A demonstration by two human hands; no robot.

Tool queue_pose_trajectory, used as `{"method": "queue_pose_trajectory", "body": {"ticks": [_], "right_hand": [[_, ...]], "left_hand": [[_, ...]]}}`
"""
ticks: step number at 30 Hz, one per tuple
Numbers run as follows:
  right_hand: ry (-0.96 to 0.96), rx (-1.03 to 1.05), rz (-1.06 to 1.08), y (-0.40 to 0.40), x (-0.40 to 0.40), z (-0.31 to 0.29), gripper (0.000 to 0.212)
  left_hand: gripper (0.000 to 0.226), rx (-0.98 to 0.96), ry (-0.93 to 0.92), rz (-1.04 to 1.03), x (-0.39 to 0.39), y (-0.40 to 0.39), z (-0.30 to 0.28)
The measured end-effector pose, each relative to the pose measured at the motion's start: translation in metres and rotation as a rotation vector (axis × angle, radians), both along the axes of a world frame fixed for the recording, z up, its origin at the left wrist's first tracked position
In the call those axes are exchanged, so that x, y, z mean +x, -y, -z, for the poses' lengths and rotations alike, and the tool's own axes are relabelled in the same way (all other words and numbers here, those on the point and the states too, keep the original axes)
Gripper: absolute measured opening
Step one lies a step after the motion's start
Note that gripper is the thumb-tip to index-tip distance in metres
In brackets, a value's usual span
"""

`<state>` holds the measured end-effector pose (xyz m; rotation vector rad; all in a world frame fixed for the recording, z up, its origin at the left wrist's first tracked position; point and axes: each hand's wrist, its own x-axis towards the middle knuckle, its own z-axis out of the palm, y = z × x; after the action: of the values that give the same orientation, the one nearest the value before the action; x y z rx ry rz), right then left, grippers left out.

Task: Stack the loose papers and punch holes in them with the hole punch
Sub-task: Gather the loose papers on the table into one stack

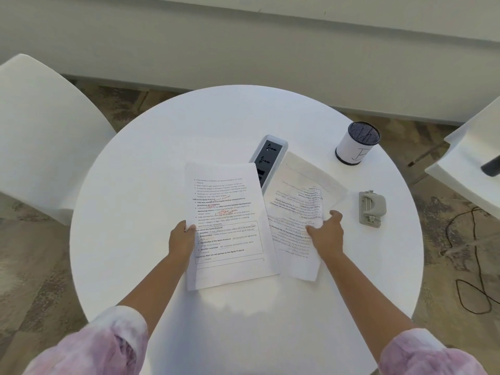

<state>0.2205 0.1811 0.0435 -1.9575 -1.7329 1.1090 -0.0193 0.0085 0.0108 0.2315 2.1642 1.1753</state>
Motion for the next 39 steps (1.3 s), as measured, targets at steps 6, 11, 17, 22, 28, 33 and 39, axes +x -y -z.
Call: {"method": "queue_pose_trajectory", "body": {"ticks": [6,11,17,22,28,33,39], "right_hand": [[-0.161,0.123,-0.017,-0.011,-0.006,-0.032,0.062],[-0.109,0.364,-0.149,-0.022,-0.006,-0.059,0.025],[-0.131,0.550,-0.359,-0.016,-0.018,-0.100,0.016],[-0.305,0.487,-0.491,0.001,-0.040,-0.133,0.038],[-0.552,0.233,-0.331,0.000,-0.057,-0.140,0.040],[-0.476,0.118,-0.266,-0.001,-0.060,-0.098,0.030],[-0.225,0.087,-0.296,0.001,-0.053,-0.035,0.042]], "left_hand": [[0.032,0.026,-0.006,-0.039,0.002,0.000,0.000],[0.021,0.084,0.019,-0.047,0.006,-0.004,-0.004],[0.013,0.098,0.009,-0.070,0.008,-0.008,-0.005],[0.034,0.046,0.010,-0.098,0.006,-0.012,-0.005],[0.028,0.059,0.098,-0.125,0.000,-0.007,-0.004],[0.021,0.057,0.117,-0.110,-0.001,-0.001,-0.002],[0.018,0.083,0.092,-0.096,0.002,0.000,-0.004]]}}
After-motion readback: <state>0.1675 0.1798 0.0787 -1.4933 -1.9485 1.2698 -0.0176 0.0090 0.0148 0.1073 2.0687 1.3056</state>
